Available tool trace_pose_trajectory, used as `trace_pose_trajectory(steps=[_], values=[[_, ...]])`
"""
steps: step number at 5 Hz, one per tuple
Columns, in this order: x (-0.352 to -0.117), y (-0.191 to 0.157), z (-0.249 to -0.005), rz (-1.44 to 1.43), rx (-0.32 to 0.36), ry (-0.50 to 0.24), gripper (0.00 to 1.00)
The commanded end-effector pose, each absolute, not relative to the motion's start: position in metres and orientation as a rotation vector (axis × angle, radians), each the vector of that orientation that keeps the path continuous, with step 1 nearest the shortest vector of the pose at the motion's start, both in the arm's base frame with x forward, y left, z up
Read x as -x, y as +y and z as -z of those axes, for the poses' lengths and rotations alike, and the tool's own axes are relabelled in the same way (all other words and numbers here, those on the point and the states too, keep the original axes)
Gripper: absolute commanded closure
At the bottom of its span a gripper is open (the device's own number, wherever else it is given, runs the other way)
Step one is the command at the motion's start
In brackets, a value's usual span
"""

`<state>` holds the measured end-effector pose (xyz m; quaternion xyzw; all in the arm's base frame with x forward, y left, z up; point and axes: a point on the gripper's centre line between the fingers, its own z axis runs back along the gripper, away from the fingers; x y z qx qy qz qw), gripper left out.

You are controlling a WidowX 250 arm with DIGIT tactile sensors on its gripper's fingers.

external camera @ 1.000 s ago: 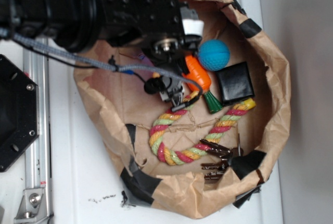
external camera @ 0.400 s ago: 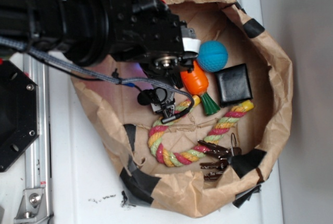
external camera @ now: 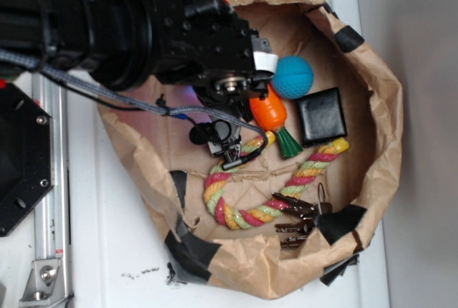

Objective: Grab the yellow duck.

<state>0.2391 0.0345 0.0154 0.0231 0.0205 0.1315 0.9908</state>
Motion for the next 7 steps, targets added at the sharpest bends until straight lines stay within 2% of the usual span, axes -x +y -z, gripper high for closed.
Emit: trace_pose_trajectory(steps=[1, 2, 4, 5, 6, 7], values=[[-0.255, 0.048, -0.038, -0.287, -0.029, -0.043, 0.0], [-0.257, 0.05, -0.038, -0.303, -0.012, -0.056, 1.0], [-0.252, 0.049, -0.037, -0.303, -0.014, -0.053, 1.0], [-0.242, 0.051, -0.078, -0.299, -0.013, -0.106, 1.0], [-0.232, 0.057, -0.122, -0.283, 0.02, -0.115, 1.0], [-0.225, 0.059, -0.139, -0.221, 0.035, -0.134, 1.0]])
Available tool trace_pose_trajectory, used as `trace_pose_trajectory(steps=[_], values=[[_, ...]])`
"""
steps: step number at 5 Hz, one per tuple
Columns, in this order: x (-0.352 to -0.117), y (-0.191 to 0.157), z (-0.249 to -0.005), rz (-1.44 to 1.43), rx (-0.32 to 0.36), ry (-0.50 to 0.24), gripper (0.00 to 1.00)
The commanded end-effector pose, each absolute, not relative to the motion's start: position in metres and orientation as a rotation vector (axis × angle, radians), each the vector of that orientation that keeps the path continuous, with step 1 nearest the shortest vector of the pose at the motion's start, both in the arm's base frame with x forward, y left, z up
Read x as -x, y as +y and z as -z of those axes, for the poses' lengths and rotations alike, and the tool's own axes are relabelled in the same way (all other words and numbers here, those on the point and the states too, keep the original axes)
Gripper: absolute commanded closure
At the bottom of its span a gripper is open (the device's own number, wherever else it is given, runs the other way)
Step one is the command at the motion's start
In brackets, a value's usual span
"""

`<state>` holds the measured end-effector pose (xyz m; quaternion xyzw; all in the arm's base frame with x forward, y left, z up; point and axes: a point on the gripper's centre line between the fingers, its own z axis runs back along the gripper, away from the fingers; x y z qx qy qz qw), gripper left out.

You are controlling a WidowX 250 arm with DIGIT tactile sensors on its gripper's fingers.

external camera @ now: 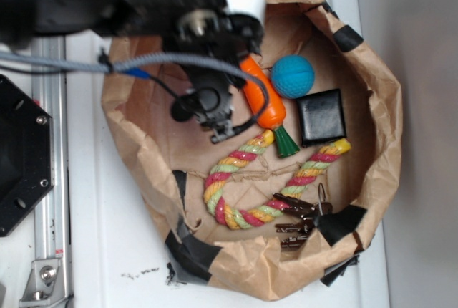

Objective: Grab the yellow duck.

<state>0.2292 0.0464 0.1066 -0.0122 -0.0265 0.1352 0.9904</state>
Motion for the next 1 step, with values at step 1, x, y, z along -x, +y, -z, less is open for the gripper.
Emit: trace_pose_trajectory(steps=[1], values=[[-0.2262, 0.0556, -0.1295, -0.19, 0.021, -0.107, 1.0]])
